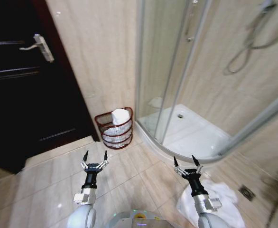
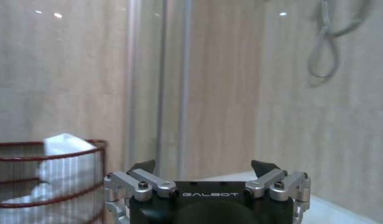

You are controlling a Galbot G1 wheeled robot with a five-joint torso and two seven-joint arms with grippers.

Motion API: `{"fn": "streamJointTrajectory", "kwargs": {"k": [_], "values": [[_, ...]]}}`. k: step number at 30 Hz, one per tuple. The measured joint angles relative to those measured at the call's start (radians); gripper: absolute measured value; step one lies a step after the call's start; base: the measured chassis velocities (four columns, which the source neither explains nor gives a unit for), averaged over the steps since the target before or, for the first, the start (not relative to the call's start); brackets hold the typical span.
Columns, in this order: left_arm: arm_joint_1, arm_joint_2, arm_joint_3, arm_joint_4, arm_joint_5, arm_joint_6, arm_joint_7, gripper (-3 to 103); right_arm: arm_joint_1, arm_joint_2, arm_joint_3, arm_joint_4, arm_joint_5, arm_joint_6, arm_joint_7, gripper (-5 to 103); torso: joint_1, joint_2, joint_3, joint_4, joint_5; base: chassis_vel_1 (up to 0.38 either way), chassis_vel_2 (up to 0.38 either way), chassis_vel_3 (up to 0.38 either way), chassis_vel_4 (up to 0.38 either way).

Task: Discard the used towel into the hamper.

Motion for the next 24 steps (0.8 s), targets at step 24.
{"fn": "streamJointTrajectory", "kwargs": {"k": [24], "values": [[0.007, 0.004, 0.004, 0.001, 0.002, -0.007, 0.002, 100, -0.002, 0.000, 0.006, 0.010, 0.001, 0.008, 0.009, 100, -0.012, -0.035, -0.023, -0.0002, -0.0001, -0.127, -0.125, -0.124, -0.128]]}}
